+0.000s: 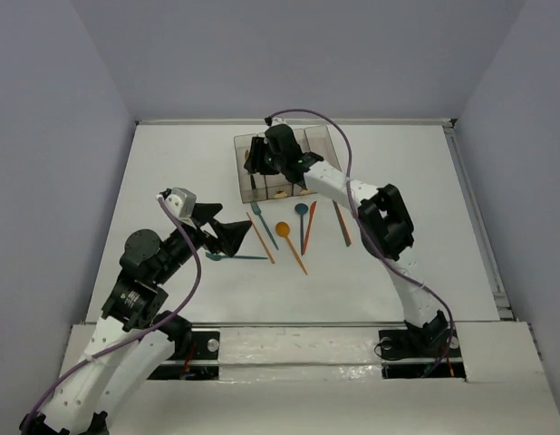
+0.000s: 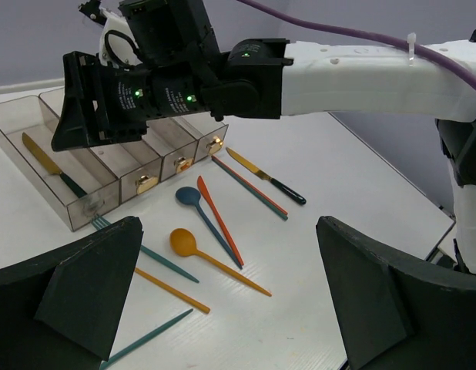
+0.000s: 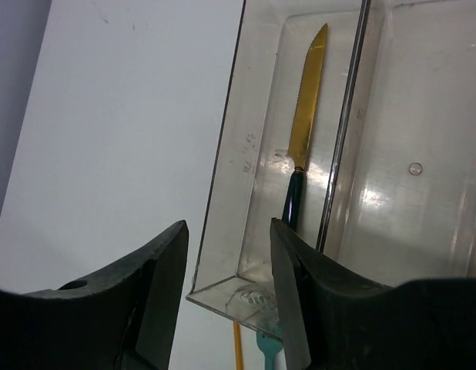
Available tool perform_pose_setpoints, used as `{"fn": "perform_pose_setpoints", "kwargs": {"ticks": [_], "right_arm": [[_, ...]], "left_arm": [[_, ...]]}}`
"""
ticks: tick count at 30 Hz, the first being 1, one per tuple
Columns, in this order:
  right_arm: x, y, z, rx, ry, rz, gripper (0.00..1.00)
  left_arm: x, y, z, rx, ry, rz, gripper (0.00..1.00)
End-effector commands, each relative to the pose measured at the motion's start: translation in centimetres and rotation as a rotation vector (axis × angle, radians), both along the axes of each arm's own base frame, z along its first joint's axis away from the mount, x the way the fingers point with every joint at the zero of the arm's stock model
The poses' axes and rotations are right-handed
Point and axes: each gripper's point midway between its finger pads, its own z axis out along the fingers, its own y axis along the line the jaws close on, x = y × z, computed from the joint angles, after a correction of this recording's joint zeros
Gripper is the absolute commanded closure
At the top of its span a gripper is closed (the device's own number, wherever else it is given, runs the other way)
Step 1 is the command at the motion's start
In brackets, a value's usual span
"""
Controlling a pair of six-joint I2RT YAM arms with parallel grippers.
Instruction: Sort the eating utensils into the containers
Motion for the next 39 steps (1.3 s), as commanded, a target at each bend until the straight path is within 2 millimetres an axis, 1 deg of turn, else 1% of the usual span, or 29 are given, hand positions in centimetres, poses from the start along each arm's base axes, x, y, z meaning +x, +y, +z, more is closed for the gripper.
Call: {"fn": "perform_pose_setpoints", "kwargs": {"ticks": [1, 2, 4, 5, 6, 7, 8, 9, 10, 11, 12, 13, 14, 15, 16, 17, 21, 25, 28, 31, 33, 34, 35, 37, 38, 39], "right_arm": [[-1.1, -1.8, 10.4, 0.065, -0.19, -0.013, 0.53], [-2.0, -3.1, 7.9, 0.018, -0.16, -0.026, 0.55], [-2.5, -5.9, 7.8, -0.008, -0.166, -0.067, 0.62], [-3.3, -7.8, 10.5, 0.013, -0.201, -0.098, 0.63], [-3.8, -9.3, 10.0, 0.004, -0.19, -0.113, 0.66], [-5.0, -12.5, 8.7, -0.018, -0.161, -0.149, 0.68], [-5.6, -14.4, 7.9, -0.038, -0.145, -0.18, 0.68], [-6.5, -17.6, 4.5, -0.092, -0.082, -0.224, 0.68], [-7.4, -19.4, 3.3, -0.122, -0.043, -0.25, 0.68], [-8.2, -21.3, 3.8, -0.124, -0.044, -0.291, 0.67], [-9.0, -22.9, 2.9, -0.144, -0.019, -0.317, 0.67], [-9.8, -24.5, 1.7, -0.163, 0.014, -0.344, 0.66], [-11.5, -27.1, -0.1, -0.175, 0.075, -0.399, 0.66], [-12.4, -28.1, -1.0, -0.177, 0.099, -0.415, 0.65], [-13.9, -29.5, -3.0, -0.192, 0.151, -0.441, 0.63], [-14.6, -30.0, -3.2, -0.2, 0.155, -0.456, 0.62], [-17.0, -32.8, -6.3, -0.292, 0.26, -0.515, 0.53], [-17.8, -33.7, -7.8, -0.331, 0.308, -0.514, 0.49], [-17.7, -33.8, -8.6, -0.37, 0.343, -0.501, 0.48], [-16.9, -34.0, -8.4, -0.374, 0.339, -0.515, 0.48], [-16.7, -33.9, -9.2, -0.398, 0.367, -0.506, 0.48], [-16.3, -33.8, -9.0, -0.4, 0.37, -0.502, 0.5], [-16.4, -33.8, -9.9, -0.415, 0.394, -0.495, 0.51], [-16.4, -33.7, -10.3, -0.425, 0.409, -0.489, 0.54], [-16.3, -33.6, -10.4, -0.426, 0.412, -0.488, 0.55], [-16.4, -33.7, -11.0, -0.439, 0.43, -0.484, 0.56]], "left_arm": [[-0.5, 0.2, 3.3, -0.042, -0.081, -0.004, 0.01], [-0.5, 0.3, 3.3, -0.041, -0.082, -0.001, 0.01], [-0.6, 0.4, 3.5, -0.046, -0.09, 0.002, 0.01], [-0.8, 0.5, 3.7, -0.049, -0.097, 0.002, 0.01], [-0.9, 0.5, 3.7, -0.051, -0.101, 0.0, 0.01], [-0.9, 0.6, 3.8, -0.052, -0.105, 0.003, 0.01], [-1.1, 0.6, 3.9, -0.055, -0.108, 0.0, 0.01], [-1.2, 0.6, 4.0, -0.057, -0.112, -0.001, 0.01], [-1.2, 0.7, 4.1, -0.057, -0.113, -0.001, 0.01], [-1.3, 0.7, 4.2, -0.061, -0.116, -0.001, 0.01], [-1.4, 0.8, 4.3, -0.062, -0.121, -0.001, 0.01], [-1.5, 0.8, 4.4, -0.063, -0.124, -0.001, 0.01], [-1.6, 0.8, 4.5, -0.065, -0.128, -0.003, 0.01], [-1.8, 0.7, 4.6, -0.068, -0.132, -0.013, 0.01], [-1.9, 0.7, 4.7, -0.07, -0.136, -0.012, 0.01], [-2.0, 0.7, 4.7, -0.072, -0.138, -0.014, 0.01], [-2.7, 0.7, 5.1, -0.08, -0.152, -0.027, 0.01], [-3.4, 0.7, 5.6, -0.093, -0.166, -0.036, 0.01], [-3.9, 0.7, 5.8, -0.104, -0.174, -0.047, 0.01], [-4.2, 0.5, 5.9, -0.109, -0.178, -0.061, 0.01], [-4.3, 0.6, 6.1, -0.114, -0.182, -0.06, 0.01], [-4.6, 0.5, 6.2, -0.116, -0.187, -0.07, 0.01], [-4.6, 0.5, 6.2, -0.117, -0.188, -0.067, 0.01], [-4.6, 0.7, 6.5, -0.121, -0.194, -0.063, 0.01], [-4.7, 0.7, 6.0, -0.108, -0.176, -0.064, 0.01], [-4.9, 0.6, 6.0, -0.108, -0.174, -0.072, 0.01]]}}
